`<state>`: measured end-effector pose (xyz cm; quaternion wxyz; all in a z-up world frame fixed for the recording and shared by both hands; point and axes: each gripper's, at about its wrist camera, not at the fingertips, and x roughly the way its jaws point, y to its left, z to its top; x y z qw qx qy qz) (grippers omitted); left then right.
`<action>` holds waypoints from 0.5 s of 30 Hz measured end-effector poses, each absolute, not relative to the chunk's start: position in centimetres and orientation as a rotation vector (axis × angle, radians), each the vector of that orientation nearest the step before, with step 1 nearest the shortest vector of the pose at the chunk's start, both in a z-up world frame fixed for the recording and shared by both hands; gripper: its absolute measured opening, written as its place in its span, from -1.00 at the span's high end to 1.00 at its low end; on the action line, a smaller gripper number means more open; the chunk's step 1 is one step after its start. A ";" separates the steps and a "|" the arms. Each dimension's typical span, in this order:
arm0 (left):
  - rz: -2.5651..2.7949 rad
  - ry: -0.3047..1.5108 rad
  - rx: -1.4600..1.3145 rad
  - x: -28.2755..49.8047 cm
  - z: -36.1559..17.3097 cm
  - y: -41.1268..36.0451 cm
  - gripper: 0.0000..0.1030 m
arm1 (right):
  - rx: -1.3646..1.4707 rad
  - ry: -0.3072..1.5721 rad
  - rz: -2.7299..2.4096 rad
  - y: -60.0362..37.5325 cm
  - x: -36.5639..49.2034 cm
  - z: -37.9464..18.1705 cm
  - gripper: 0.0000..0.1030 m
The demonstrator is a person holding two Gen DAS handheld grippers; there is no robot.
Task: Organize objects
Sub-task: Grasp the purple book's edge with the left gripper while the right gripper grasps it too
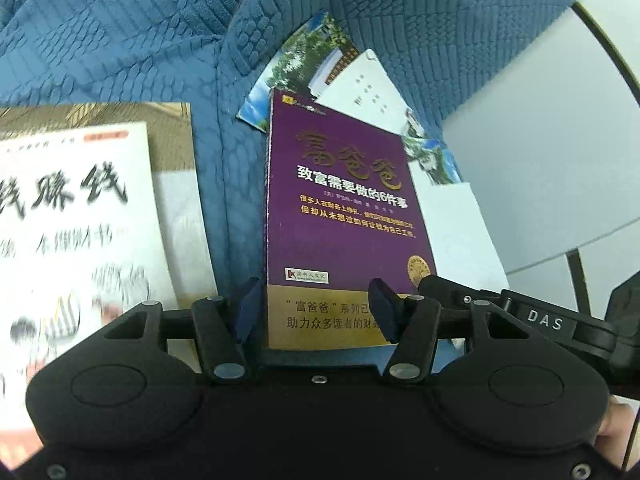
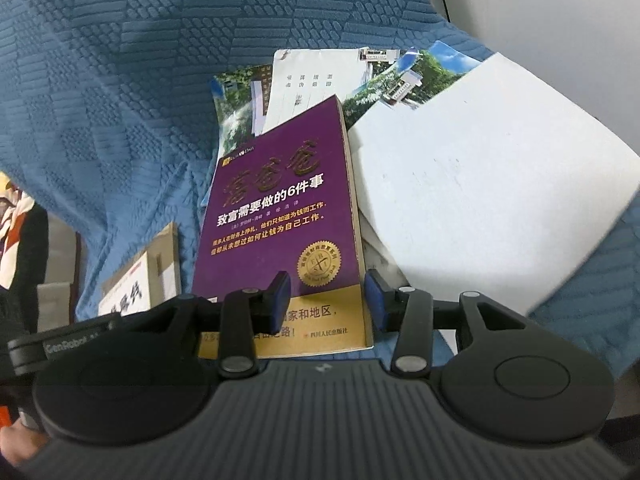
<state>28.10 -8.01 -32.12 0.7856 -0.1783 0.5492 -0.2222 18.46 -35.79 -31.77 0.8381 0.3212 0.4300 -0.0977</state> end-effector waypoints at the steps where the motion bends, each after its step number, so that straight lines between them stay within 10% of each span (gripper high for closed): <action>1: -0.477 1.186 -0.390 27.5 -31.9 -7.8 -0.07 | 0.683 0.910 -0.201 -35.7 17.9 -31.6 0.14; 15: -0.424 1.164 -0.488 20.1 -28.9 -5.5 -0.04 | 0.672 0.937 -0.122 -33.1 11.3 -29.8 0.14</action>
